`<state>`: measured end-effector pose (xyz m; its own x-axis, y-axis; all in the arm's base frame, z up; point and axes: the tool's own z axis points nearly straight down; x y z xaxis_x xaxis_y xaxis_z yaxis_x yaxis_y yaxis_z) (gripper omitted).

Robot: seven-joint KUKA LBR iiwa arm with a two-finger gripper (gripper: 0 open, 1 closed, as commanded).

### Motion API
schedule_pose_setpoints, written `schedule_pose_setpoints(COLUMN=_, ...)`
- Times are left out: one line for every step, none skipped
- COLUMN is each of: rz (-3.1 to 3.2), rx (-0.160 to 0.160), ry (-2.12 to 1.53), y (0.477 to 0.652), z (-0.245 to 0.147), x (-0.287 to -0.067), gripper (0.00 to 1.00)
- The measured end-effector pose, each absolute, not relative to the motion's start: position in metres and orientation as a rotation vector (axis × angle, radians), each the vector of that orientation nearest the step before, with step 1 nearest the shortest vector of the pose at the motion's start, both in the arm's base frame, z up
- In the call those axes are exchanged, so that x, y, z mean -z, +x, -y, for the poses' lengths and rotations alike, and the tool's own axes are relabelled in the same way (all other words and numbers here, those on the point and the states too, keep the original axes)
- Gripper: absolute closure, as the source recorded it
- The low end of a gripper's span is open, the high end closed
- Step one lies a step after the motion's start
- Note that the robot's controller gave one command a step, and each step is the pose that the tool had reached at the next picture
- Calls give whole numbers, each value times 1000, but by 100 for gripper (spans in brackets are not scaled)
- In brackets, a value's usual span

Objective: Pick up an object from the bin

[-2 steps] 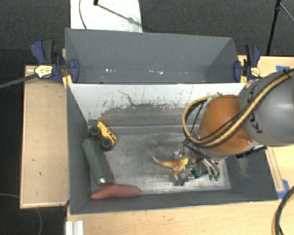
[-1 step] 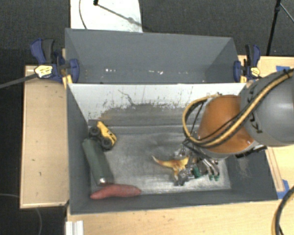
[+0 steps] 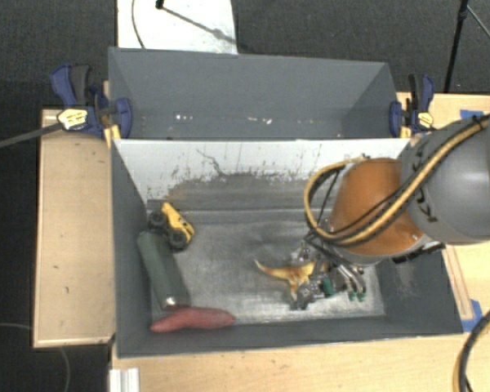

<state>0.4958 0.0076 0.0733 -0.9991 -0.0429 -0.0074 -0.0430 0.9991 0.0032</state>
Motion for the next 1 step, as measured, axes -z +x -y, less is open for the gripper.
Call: schedule_pose_setpoints(rz=-3134, rx=-3, ry=-67, y=496, z=-7, x=-75, gripper=100)
